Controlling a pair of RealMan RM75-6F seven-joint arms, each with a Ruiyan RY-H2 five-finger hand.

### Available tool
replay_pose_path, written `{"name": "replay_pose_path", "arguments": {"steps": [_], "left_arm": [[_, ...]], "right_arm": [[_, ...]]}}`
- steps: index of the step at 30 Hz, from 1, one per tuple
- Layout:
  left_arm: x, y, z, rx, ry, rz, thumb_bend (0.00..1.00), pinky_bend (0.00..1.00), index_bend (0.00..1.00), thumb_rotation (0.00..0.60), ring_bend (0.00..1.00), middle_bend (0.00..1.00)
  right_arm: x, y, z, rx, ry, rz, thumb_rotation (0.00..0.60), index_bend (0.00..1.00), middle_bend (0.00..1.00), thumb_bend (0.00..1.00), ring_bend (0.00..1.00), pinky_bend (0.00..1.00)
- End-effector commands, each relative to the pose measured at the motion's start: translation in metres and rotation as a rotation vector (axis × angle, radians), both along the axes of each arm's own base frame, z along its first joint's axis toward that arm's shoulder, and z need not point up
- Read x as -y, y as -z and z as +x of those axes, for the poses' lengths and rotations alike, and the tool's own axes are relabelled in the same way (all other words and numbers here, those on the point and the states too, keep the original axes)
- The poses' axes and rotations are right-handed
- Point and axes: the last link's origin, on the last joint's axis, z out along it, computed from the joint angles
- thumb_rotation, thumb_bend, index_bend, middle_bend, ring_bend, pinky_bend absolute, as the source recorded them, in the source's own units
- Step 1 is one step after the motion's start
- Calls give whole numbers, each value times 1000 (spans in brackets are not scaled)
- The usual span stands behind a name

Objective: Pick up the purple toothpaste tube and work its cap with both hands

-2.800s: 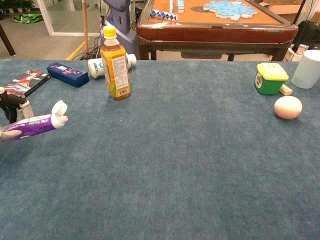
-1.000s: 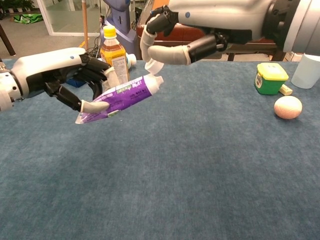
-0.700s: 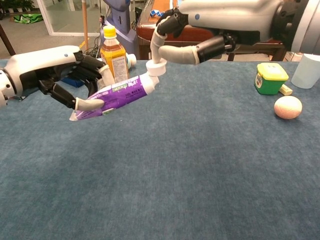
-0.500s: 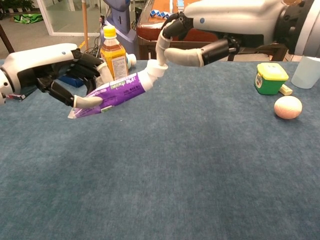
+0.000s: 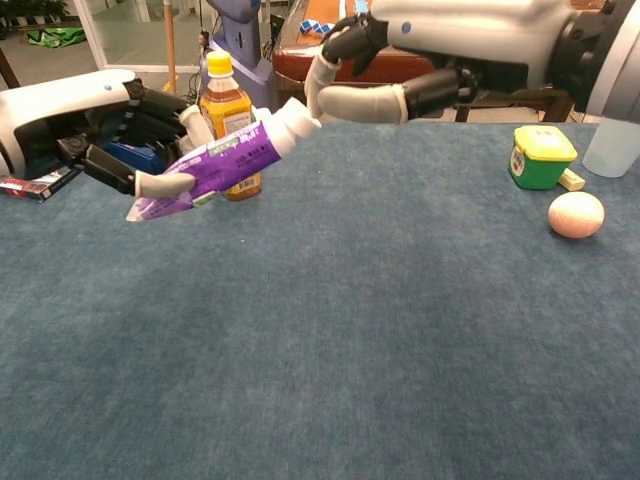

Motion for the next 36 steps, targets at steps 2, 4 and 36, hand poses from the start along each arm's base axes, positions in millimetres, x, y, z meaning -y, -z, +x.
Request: {"name": "replay_pose_path", "arguments": {"steps": [2, 4, 36], "left_arm": [[4, 0, -1, 29, 2, 7, 559, 398, 664, 600, 546, 778], [5, 0, -1, 40, 1, 10, 558, 399, 665, 600, 546, 779], [4, -1, 18, 164, -8, 32, 565, 399, 673, 600, 546, 788]], "right_arm": [[-4, -13, 8, 166, 55, 80, 114, 258, 222, 107, 76, 168], [-4, -16, 15, 210, 59, 123, 114, 139, 186, 60, 76, 156], [12, 17, 53, 441, 148, 321, 88, 0, 0, 0, 0, 0]]}}
